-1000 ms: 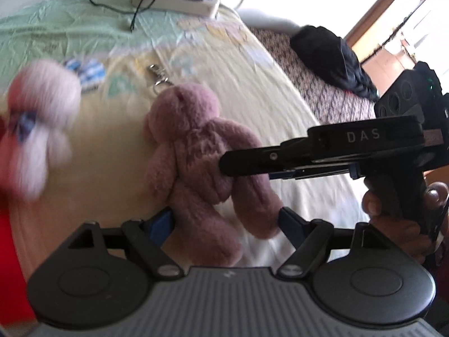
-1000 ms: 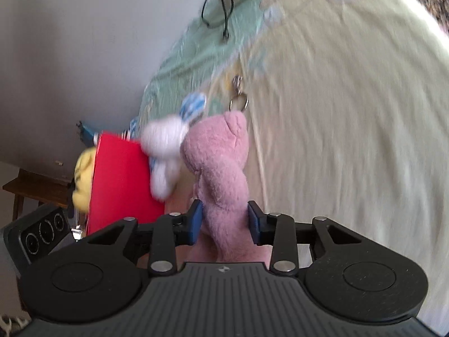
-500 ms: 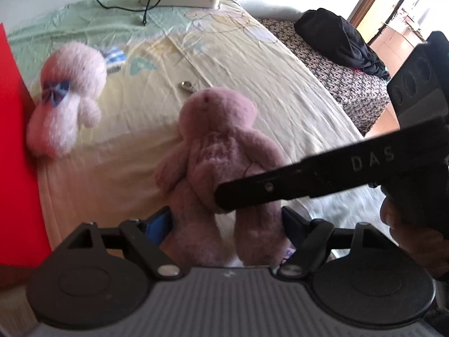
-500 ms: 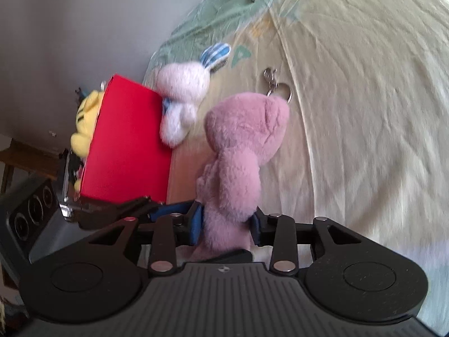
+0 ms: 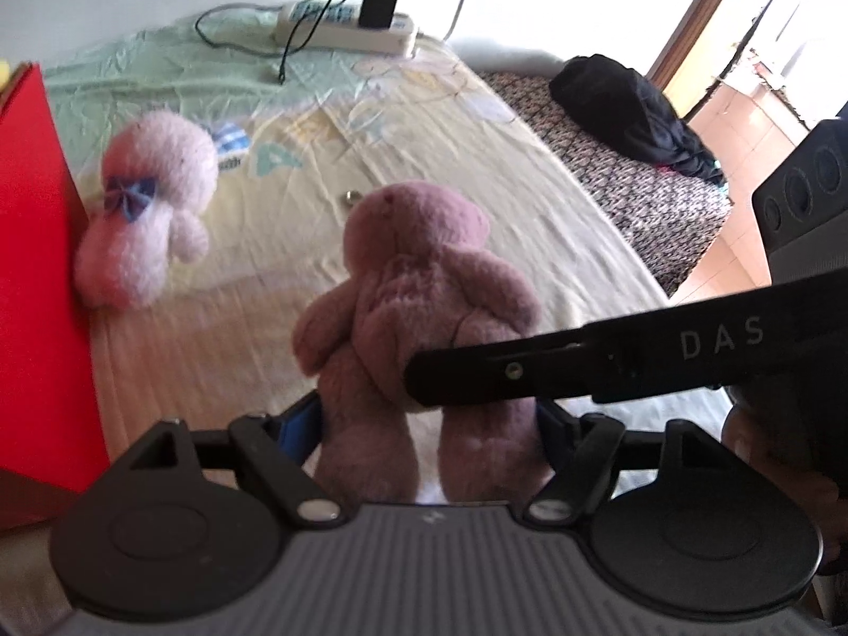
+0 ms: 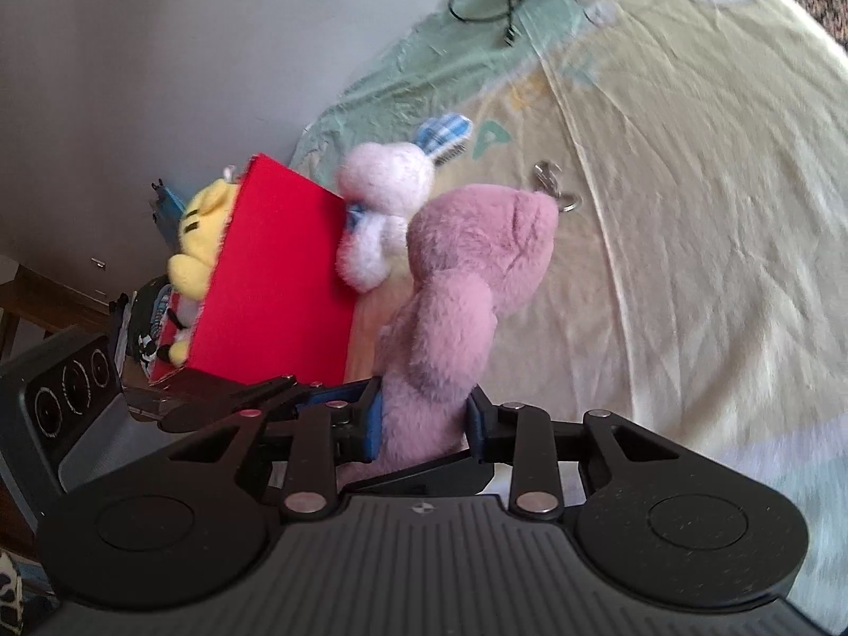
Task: Organize objects
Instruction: 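Lift and carry the teddy bear with the right gripper toward the red box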
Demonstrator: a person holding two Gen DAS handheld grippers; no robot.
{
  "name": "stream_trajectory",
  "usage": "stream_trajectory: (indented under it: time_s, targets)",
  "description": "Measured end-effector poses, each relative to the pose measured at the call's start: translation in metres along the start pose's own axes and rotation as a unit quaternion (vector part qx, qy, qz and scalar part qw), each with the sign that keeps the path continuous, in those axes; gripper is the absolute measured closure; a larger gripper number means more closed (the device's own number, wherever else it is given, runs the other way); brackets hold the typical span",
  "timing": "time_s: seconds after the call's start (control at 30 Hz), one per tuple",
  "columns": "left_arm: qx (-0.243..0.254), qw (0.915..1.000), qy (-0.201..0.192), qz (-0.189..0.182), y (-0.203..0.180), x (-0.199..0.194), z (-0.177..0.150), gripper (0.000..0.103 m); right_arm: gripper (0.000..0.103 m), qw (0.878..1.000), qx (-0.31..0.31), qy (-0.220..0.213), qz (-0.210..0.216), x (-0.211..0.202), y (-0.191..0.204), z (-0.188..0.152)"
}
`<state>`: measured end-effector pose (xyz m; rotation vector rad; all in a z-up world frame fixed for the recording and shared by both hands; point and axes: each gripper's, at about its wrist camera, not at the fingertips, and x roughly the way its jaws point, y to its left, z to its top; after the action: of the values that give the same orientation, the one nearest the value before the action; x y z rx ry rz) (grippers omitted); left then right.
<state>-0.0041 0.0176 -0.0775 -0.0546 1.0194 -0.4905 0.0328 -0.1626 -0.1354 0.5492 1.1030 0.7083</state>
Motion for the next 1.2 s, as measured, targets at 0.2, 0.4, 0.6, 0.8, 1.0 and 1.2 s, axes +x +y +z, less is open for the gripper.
stream_trajectory:
  time_s: [0.2,0.4,0.6,0.8,1.0,1.2]
  targets:
    - [0.021,0.9993,-0.023,-0.021,0.004,-0.034,-0.003,0.026,0.070,0.999,-0.014,-0.038,-0.017,-0.012,0.034,-0.015]
    - [0.058,0.9959,-0.056,-0.040,0.018,-0.079,-0.010,0.026,0.070,0.995,-0.025,-0.088,-0.035,-0.017,0.083,-0.031]
    - [0.072,0.9913,-0.094,-0.057,0.047,-0.128,-0.017,0.026,0.070,0.988,-0.062,-0.131,-0.049,-0.009,0.141,-0.041]
    - [0.075,0.9855,-0.140,-0.061,0.079,-0.175,-0.020,0.026,0.070,0.979,-0.104,-0.169,-0.044,0.002,0.191,-0.041]
    - [0.071,0.9787,-0.188,-0.043,0.109,-0.216,-0.021,0.026,0.070,0.970,-0.151,-0.189,-0.029,0.020,0.233,-0.034]
    - [0.038,0.9713,-0.234,-0.017,0.140,-0.245,-0.023,0.026,0.070,0.960,-0.204,-0.190,-0.006,0.043,0.272,-0.021]
